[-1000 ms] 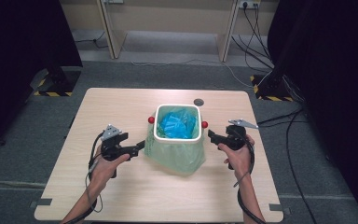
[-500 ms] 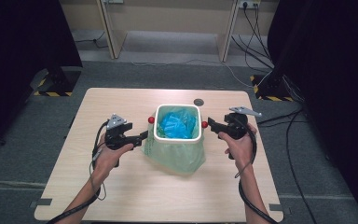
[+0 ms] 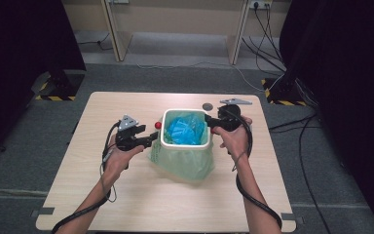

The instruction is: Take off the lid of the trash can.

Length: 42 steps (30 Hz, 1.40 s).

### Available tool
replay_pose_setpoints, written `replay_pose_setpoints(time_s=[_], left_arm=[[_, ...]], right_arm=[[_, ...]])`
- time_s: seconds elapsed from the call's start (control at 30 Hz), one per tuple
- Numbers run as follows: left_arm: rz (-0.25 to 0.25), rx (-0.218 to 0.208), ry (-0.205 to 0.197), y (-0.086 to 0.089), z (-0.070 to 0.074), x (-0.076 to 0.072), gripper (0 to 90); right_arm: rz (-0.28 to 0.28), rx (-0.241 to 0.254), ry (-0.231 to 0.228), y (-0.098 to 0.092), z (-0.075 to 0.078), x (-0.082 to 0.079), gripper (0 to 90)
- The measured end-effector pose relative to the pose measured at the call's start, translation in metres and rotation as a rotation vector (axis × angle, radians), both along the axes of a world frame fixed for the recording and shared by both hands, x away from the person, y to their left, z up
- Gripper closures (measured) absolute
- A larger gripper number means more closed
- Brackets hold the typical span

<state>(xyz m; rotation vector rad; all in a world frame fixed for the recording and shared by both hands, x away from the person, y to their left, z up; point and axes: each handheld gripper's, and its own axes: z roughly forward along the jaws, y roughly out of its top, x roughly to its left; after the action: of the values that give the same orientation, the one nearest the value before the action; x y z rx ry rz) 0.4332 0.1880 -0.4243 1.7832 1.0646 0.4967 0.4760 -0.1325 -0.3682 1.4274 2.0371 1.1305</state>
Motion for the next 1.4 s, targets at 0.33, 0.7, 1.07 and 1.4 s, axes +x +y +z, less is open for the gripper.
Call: replay_pose_setpoints(time_s=[0.33, 0.7, 1.07, 1.4], left_arm=[[-0.016, -0.008, -0.008, -0.001, -0.002, 0.006, 50.5], [-0.046, 0.028, -0.028, -0.009, -0.007, 0.013, 56.8], [-0.053, 0.048, -0.052, -0.011, -0.006, 0.013, 60.2], [-0.052, 0.032, -0.078, -0.011, 0.004, 0.011, 60.3]], right_arm=[[-0.011, -0.063, 0.066, 0.017, -0.012, 0.018, 52.0], [-0.009, -0.089, 0.104, 0.021, -0.018, 0.026, 63.5], [-0.027, -0.143, 0.078, 0.026, -0.017, 0.024, 71.3], [-0.063, -0.151, 0.022, 0.03, -0.004, 0.019, 75.1]])
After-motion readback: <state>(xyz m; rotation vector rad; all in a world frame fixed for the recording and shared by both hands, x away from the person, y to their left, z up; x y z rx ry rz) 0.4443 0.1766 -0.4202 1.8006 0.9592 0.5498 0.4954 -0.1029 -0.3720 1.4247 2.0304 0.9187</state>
